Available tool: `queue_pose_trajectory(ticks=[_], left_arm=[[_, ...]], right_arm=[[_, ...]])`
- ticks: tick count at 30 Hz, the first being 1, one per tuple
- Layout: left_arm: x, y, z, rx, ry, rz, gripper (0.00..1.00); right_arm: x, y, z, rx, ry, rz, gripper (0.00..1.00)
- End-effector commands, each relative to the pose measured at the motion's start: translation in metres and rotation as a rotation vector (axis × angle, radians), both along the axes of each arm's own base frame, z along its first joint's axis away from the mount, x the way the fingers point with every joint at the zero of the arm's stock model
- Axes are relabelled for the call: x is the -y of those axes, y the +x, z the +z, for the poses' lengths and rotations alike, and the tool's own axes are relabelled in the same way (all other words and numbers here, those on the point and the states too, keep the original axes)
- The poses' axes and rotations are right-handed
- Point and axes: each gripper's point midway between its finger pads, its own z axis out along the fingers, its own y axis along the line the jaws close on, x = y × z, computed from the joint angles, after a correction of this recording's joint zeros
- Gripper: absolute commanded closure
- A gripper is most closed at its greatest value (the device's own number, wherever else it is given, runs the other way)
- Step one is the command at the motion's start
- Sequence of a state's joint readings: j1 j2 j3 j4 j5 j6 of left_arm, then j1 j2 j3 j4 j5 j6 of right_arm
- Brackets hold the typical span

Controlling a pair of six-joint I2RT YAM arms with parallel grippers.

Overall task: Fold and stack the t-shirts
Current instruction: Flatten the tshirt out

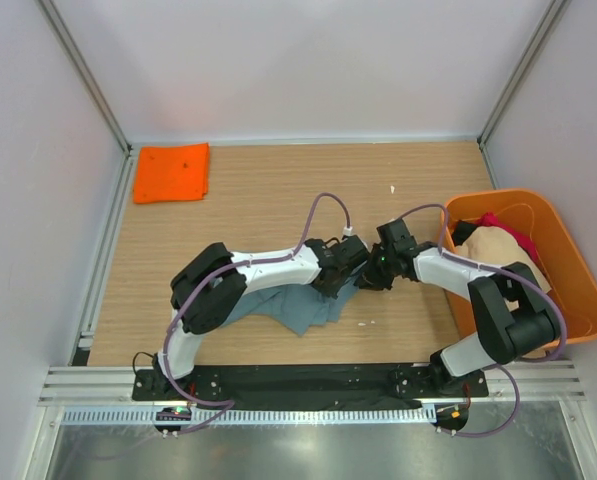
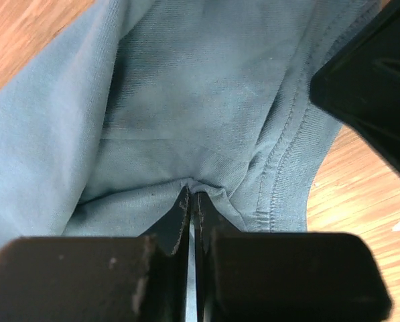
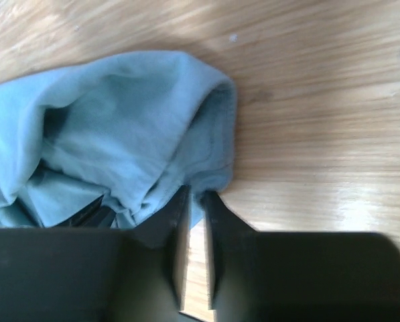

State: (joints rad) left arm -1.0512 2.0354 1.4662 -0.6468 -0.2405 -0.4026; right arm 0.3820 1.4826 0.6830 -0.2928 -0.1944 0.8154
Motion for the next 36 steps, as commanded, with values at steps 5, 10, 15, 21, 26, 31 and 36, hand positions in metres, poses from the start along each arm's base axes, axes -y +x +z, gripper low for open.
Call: queue_pose_trajectory(ticks=[5, 10, 15, 21, 26, 31, 36], left_arm=[[0.009, 0.023, 0.085, 0.169, -0.099, -0.007, 1.0], [0.008, 0.026, 0.203, 0.305, -0.258, -0.084, 1.0], [-0.025, 0.032, 0.347, 0.569, -0.412, -0.087, 1.0], [-0.105, -0.002, 0.501, 0.821, -0.663, -0.012, 1.0], [-0.163, -0.042, 0.554, 0.889, -0.891, 0.04, 1.0], [-0.19, -0.077, 0.573, 0.861, -1.067, 0.029, 1.0], [-0.195, -0.099, 0.581, 0.825, -1.156, -0.034, 1.0]], right_arm=[[0.009, 0.027, 0.015, 0.103, -0.064, -0.007, 0.99], [0.031, 0.093, 0.119, 0.389, -0.065, -0.118, 0.99], [0.06, 0.146, 0.301, 0.708, 0.004, -0.21, 0.99], [0.075, 0.121, 0.465, 1.013, 0.121, -0.231, 0.99], [0.067, 0.074, 0.535, 1.194, 0.276, -0.209, 0.99], [0.063, 0.028, 0.597, 1.366, 0.408, -0.186, 0.99], [0.074, -0.018, 0.646, 1.509, 0.403, -0.19, 0.99]])
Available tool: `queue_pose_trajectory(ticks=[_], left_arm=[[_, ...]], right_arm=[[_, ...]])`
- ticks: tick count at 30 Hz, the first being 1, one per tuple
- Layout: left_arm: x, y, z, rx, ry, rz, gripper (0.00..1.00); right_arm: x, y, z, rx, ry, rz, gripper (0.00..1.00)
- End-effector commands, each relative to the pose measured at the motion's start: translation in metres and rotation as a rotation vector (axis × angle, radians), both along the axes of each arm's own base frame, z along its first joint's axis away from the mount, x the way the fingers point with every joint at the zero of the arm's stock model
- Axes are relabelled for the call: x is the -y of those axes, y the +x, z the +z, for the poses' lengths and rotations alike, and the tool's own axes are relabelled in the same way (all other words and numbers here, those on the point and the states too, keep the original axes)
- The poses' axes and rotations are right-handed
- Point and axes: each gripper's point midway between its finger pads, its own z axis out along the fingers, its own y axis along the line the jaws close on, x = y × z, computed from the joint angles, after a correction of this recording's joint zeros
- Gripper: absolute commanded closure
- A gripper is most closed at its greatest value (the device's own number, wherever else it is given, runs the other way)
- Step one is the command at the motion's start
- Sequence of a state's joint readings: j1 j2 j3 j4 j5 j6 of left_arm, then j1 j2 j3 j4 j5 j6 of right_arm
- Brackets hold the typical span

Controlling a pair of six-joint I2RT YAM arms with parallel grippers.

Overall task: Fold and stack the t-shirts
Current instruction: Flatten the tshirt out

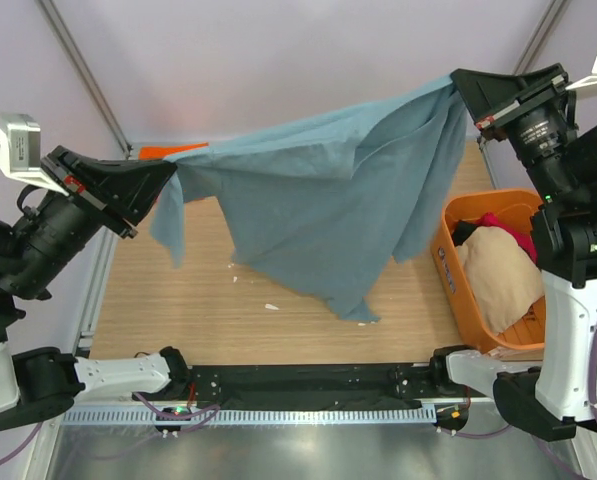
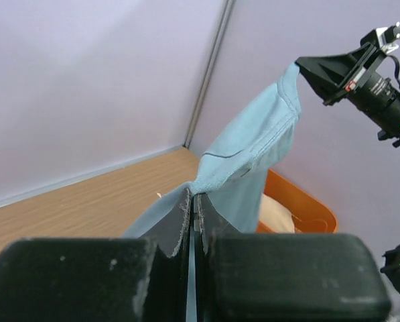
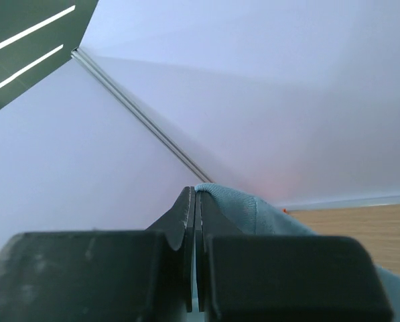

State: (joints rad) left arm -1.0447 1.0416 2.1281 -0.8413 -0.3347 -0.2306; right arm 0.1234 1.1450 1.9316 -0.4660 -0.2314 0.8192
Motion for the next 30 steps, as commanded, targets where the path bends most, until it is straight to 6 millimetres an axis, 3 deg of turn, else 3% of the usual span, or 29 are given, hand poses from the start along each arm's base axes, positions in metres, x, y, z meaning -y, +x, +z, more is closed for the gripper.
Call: queue_pose_trajectory(ticks=[1, 6, 11, 14, 15, 17, 18, 19, 21, 22, 23, 24, 25, 26, 27, 28, 29, 30], left_arm=[[0.021, -0.004, -0.006, -0.028, -0.002, -0.084, 1.0], [0.035, -0.013, -0.013, -0.064, -0.027, -0.164, 1.0], [0.062, -0.017, -0.022, -0.104, -0.023, -0.257, 1.0], [0.063, -0.001, -0.034, -0.15, -0.019, -0.179, 1.0], [0.058, 0.006, -0.043, -0.196, -0.018, -0.13, 1.0], [0.036, 0.03, -0.065, -0.272, -0.012, 0.069, 1.0], [0.031, 0.039, -0.096, -0.327, 0.065, 0.141, 1.0], [0.021, 0.042, -0.113, -0.357, 0.083, 0.202, 1.0], [-0.009, 0.057, -0.159, -0.425, 0.163, 0.417, 1.0], [-0.013, 0.06, -0.197, -0.472, 0.222, 0.472, 1.0], [-0.019, 0.064, -0.216, -0.487, 0.251, 0.529, 1.0], [-0.02, 0.067, -0.256, -0.529, 0.33, 0.574, 1.0], [-0.026, 0.071, -0.274, -0.578, 0.305, 0.625, 1.0], [-0.03, 0.071, -0.314, -0.647, 0.365, 0.665, 1.0], [-0.035, 0.071, -0.334, -0.71, 0.369, 0.69, 1.0], [-0.051, 0.077, -0.352, -0.788, 0.347, 0.756, 1.0], [-0.054, 0.079, -0.364, -0.833, 0.329, 0.769, 1.0], [-0.056, 0.074, -0.385, -0.903, 0.342, 0.757, 1.0]], right_arm=[[0.013, -0.04, 0.052, 0.163, 0.044, -0.043, 0.99], [0.023, -0.06, 0.07, 0.223, 0.076, -0.08, 0.99], [0.026, -0.039, 0.076, 0.242, 0.069, -0.116, 0.99], [0.019, -0.007, 0.082, 0.261, 0.073, -0.095, 0.99], [0.011, 0.025, 0.074, 0.224, 0.073, -0.074, 0.99], [-0.009, 0.056, 0.068, 0.215, 0.073, 0.02, 0.99], [-0.034, 0.094, 0.046, 0.151, 0.085, 0.077, 0.99], [-0.054, 0.118, 0.03, 0.114, 0.075, 0.112, 0.99], [-0.094, 0.15, 0.006, 0.068, 0.032, 0.171, 0.99], [-0.142, 0.2, -0.056, -0.067, 0.001, 0.237, 0.99], [-0.159, 0.212, -0.066, -0.087, 0.012, 0.269, 0.99], [-0.183, 0.232, -0.094, -0.147, 0.025, 0.312, 0.99], [-0.222, 0.268, -0.164, -0.264, -0.003, 0.342, 0.98], [-0.238, 0.278, -0.171, -0.266, 0.005, 0.358, 0.98], [-0.254, 0.287, -0.203, -0.332, -0.005, 0.381, 0.98], [-0.28, 0.3, -0.262, -0.426, -0.03, 0.414, 0.98], [-0.286, 0.3, -0.274, -0.447, -0.044, 0.427, 0.88], [-0.289, 0.295, -0.302, -0.53, -0.09, 0.423, 0.81]])
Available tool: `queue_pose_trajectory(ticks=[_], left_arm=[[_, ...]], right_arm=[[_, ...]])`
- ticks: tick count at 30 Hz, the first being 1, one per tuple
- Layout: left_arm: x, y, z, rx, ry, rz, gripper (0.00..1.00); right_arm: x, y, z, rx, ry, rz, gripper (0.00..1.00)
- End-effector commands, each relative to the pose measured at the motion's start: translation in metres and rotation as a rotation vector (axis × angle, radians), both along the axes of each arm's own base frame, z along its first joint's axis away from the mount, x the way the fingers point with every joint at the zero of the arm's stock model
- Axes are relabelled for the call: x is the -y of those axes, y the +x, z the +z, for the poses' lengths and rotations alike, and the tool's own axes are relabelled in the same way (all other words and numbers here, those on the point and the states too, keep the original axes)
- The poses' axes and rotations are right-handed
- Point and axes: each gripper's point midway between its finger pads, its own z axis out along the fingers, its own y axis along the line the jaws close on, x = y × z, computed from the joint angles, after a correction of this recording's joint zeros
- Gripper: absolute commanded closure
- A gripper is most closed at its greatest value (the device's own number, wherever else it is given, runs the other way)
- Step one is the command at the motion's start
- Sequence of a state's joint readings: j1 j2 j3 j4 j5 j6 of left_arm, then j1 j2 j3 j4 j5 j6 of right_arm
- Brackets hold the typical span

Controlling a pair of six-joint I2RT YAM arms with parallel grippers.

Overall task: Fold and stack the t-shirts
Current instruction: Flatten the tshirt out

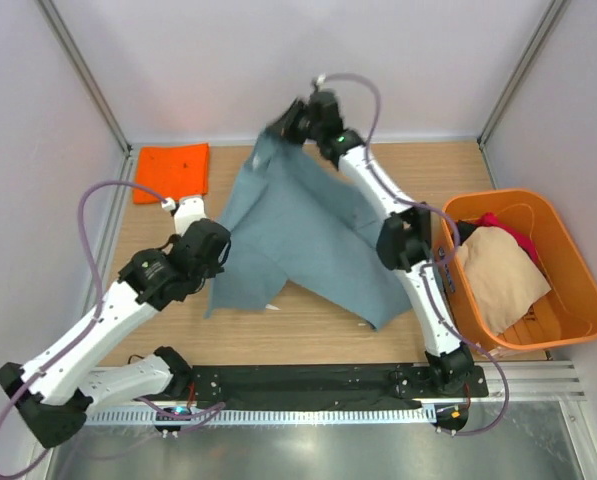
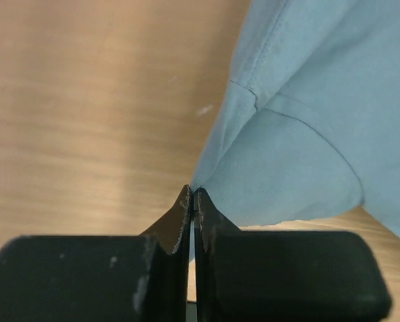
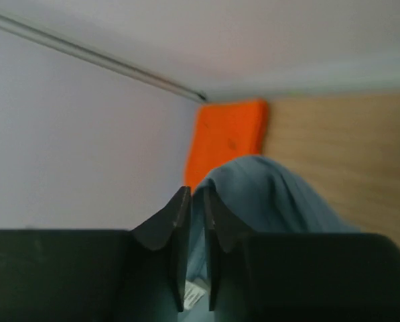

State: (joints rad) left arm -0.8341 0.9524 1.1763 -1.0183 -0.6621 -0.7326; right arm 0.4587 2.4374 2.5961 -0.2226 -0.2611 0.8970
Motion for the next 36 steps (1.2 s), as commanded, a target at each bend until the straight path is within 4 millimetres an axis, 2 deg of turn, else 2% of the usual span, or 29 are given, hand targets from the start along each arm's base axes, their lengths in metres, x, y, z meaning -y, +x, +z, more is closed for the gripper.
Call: queue_pose_trajectory(ticks=[1, 2, 3, 4, 5, 6, 7, 8, 9, 10, 11, 12, 13, 14, 15, 16, 17, 18, 19, 20, 21, 22, 23, 24, 25, 29, 32, 33, 36], left_arm=[[-0.041, -0.002, -0.039, -0.119, -0.064, 0.232, 1.0], [-0.048, -0.004, -0.038, -0.114, -0.065, 0.25, 1.0], [-0.054, -0.005, -0.04, -0.113, -0.058, 0.271, 1.0], [-0.062, -0.005, -0.039, -0.112, -0.06, 0.304, 1.0], [-0.066, -0.008, -0.04, -0.121, -0.057, 0.314, 0.98], [-0.068, -0.008, -0.041, -0.128, -0.066, 0.327, 0.92], [-0.065, -0.01, -0.042, -0.147, -0.078, 0.319, 0.82], [-0.063, -0.011, -0.043, -0.158, -0.088, 0.314, 0.52], [-0.058, -0.011, -0.046, -0.174, -0.097, 0.292, 0.35], [-0.052, -0.012, -0.048, -0.193, -0.111, 0.269, 0.24], [-0.05, -0.012, -0.05, -0.209, -0.108, 0.262, 0.09], [-0.048, -0.011, -0.055, -0.231, -0.097, 0.253, 0.05], [-0.046, -0.01, -0.056, -0.243, -0.087, 0.249, 0.01], [-0.045, -0.009, -0.054, -0.246, -0.09, 0.244, 0.0], [-0.04, -0.005, -0.056, -0.257, -0.085, 0.229, 0.0], [-0.035, -0.002, -0.056, -0.26, -0.079, 0.186, 0.03], [-0.022, 0.005, -0.054, -0.249, -0.118, 0.141, 0.07], [-0.015, 0.009, -0.054, -0.251, -0.132, 0.114, 0.12], [-0.004, 0.018, -0.056, -0.245, -0.147, 0.081, 0.22], [0.002, 0.021, -0.059, -0.258, -0.159, 0.063, 0.25], [0.012, 0.022, -0.061, -0.282, -0.185, 0.036, 0.25], [0.017, 0.025, -0.064, -0.295, -0.193, 0.027, 0.24], [0.024, 0.032, -0.07, -0.311, -0.188, 0.015, 0.15], [0.023, 0.037, -0.083, -0.351, -0.148, 0.034, 0.06], [0.02, 0.039, -0.08, -0.338, -0.137, 0.045, 0.05], [-0.003, 0.056, -0.108, -0.43, -0.046, 0.132, 0.04], [-0.032, 0.061, -0.124, -0.494, -0.082, 0.239, 0.02], [-0.05, 0.063, -0.128, -0.508, -0.093, 0.31, 0.01], [-0.081, 0.06, -0.14, -0.541, -0.13, 0.425, 0.0]], right_arm=[[-0.024, -0.028, -0.04, -0.114, -0.113, 0.076, 0.75], [-0.026, -0.048, -0.059, -0.156, -0.175, 0.094, 0.62], [-0.021, -0.058, -0.056, -0.143, -0.204, 0.088, 0.55], [-0.01, -0.064, -0.061, -0.149, -0.243, 0.052, 0.5], [0.007, -0.081, -0.06, -0.146, -0.292, 0.045, 0.48], [0.019, -0.092, -0.069, -0.187, -0.344, 0.035, 0.47], [0.033, -0.099, -0.074, -0.202, -0.401, 0.007, 0.47], [0.046, -0.113, -0.09, -0.234, -0.478, 0.015, 0.46], [0.062, -0.137, -0.083, -0.264, -0.521, 0.017, 0.45], [0.073, -0.15, -0.084, -0.28, -0.549, 0.007, 0.45], [0.089, -0.169, -0.118, -0.362, -0.609, 0.004, 0.44], [0.102, -0.189, -0.101, -0.341, -0.604, 0.0, 0.44], [0.111, -0.202, -0.108, -0.357, -0.62, -0.003, 0.43], [0.128, -0.224, -0.144, -0.433, -0.678, -0.006, 0.43], [0.142, -0.241, -0.127, -0.402, -0.66, -0.035, 0.43], [0.15, -0.254, -0.135, -0.423, -0.665, -0.037, 0.42], [0.169, -0.273, -0.162, -0.478, -0.714, -0.064, 0.42], [0.179, -0.285, -0.169, -0.51, -0.715, -0.09, 0.42], [0.187, -0.298, -0.16, -0.494, -0.684, -0.103, 0.41], [0.197, -0.317, -0.186, -0.556, -0.704, -0.104, 0.42], [0.2, -0.325, -0.192, -0.573, -0.684, -0.112, 0.42], [0.203, -0.333, -0.198, -0.602, -0.65, -0.136, 0.42], [0.211, -0.349, -0.212, -0.631, -0.641, -0.148, 0.42], [0.214, -0.355, -0.211, -0.636, -0.601, -0.173, 0.42], [0.217, -0.36, -0.222, -0.671, -0.602, -0.183, 0.42], [0.229, -0.386, -0.251, -0.736, -0.552, -0.222, 0.42], [0.232, -0.402, -0.269, -0.804, -0.538, -0.224, 0.44], [0.233, -0.404, -0.272, -0.81, -0.533, -0.226, 0.44], [0.238, -0.414, -0.287, -0.855, -0.54, -0.246, 0.46]])
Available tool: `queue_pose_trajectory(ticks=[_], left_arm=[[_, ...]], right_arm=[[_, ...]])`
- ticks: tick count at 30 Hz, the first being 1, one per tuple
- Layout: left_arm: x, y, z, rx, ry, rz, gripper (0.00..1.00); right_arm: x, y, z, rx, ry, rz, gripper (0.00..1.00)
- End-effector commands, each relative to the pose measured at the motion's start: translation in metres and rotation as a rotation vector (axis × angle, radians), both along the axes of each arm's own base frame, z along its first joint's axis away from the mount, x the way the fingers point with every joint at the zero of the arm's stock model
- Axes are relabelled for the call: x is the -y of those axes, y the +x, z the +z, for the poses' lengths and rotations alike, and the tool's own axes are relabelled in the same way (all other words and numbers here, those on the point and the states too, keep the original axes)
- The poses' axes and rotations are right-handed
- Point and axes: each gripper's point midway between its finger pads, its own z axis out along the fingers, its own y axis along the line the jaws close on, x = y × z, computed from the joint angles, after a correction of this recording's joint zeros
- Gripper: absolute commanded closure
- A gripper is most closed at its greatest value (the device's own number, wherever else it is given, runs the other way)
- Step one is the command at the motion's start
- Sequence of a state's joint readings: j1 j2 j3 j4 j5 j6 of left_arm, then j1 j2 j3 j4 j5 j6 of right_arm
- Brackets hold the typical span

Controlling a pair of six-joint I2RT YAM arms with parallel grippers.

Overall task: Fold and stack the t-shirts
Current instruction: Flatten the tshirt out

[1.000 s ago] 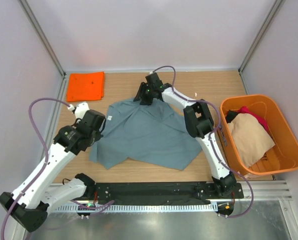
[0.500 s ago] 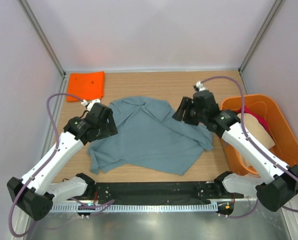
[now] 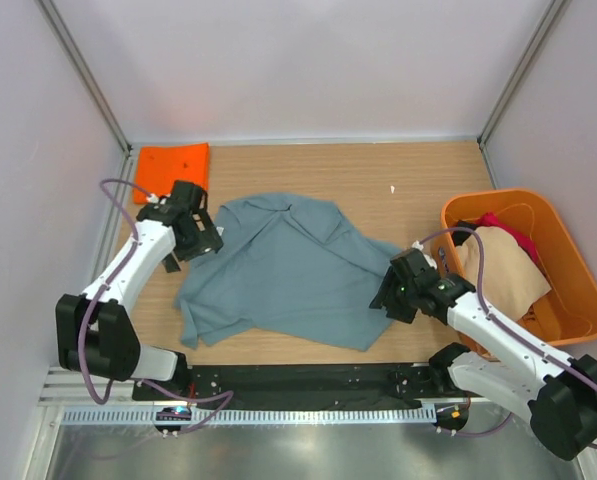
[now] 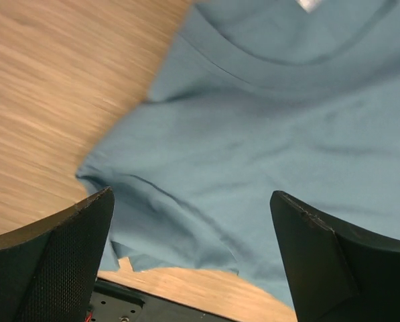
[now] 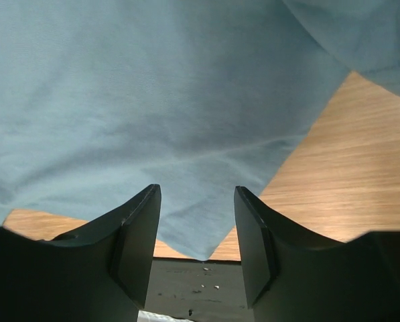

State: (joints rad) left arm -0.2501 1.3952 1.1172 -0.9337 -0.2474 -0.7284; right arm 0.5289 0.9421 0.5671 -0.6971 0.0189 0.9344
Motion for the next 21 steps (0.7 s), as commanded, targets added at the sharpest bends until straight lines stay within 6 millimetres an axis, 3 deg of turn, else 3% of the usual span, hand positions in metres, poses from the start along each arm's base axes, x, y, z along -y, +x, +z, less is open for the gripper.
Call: queue_pose_trajectory(ticks=[1, 6, 14, 15, 19, 21], left_arm=[[-0.026, 0.002, -0.004, 0.005, -0.039, 0.106, 0.0], [-0.028, -0.01, -0.026, -0.051, -0.072, 0.122, 0.0], [-0.022, -0.03, -0.074, -0.161, -0.157, 0.181, 0.02], [-0.021, -0.031, -0.076, -0.169, -0.165, 0.183, 0.05], [-0.018, -0.028, -0.078, -0.153, -0.19, 0.183, 0.32], [-0.02, -0.027, -0.076, -0.146, -0.185, 0.187, 0.36]], right_arm=[[0.002, -0.003, -0.008, -0.02, 0.013, -0.067, 0.47], [0.018, -0.014, -0.017, -0.055, -0.059, -0.1, 0.46], [0.019, -0.02, -0.034, -0.123, -0.078, -0.113, 0.46], [0.019, -0.019, -0.034, -0.122, -0.079, -0.117, 0.46], [0.018, -0.018, -0.039, -0.118, -0.074, -0.116, 0.5], [0.018, -0.018, -0.042, -0.126, -0.082, -0.112, 0.55]])
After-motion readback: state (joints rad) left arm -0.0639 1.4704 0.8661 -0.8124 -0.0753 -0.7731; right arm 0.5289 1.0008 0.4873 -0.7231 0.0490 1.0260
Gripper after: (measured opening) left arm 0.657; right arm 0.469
